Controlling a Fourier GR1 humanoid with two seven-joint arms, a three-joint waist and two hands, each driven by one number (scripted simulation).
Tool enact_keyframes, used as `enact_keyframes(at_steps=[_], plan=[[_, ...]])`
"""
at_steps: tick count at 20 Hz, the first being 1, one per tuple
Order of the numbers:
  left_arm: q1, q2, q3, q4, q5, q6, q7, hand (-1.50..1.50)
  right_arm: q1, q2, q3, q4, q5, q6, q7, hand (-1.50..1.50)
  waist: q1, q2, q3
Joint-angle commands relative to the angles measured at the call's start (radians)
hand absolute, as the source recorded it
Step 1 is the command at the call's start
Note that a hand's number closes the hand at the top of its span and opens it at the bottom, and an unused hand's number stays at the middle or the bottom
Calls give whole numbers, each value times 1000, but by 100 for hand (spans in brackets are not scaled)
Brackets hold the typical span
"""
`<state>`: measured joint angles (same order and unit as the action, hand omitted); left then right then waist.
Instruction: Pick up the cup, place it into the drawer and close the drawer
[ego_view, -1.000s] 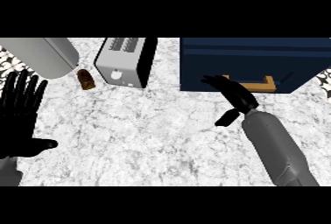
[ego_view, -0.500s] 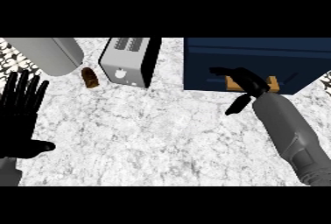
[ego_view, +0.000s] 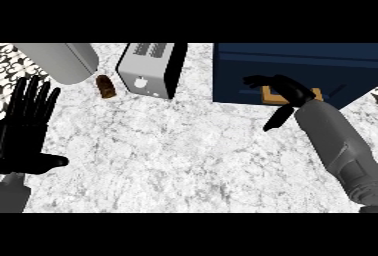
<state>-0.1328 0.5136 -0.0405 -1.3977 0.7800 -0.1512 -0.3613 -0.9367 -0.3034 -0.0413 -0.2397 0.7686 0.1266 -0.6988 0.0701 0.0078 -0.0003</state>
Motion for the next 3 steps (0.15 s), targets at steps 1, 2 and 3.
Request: enact_keyframes(at_steps=[1, 2, 3], plan=[[-6, -22, -12, 5, -31, 6, -26, -150, -69, -64, -32, 57, 3, -60, 97, -150, 20, 32, 4], [-12, 2, 3, 9, -14, -5, -3, -150, -58, -90, -29, 61, 6, -52, 70, -150, 23, 34, 4], [-3, -1, 3, 10, -22, -8, -15, -150, -70, -82, -27, 70, 10, -45, 86, -150, 21, 30, 4]])
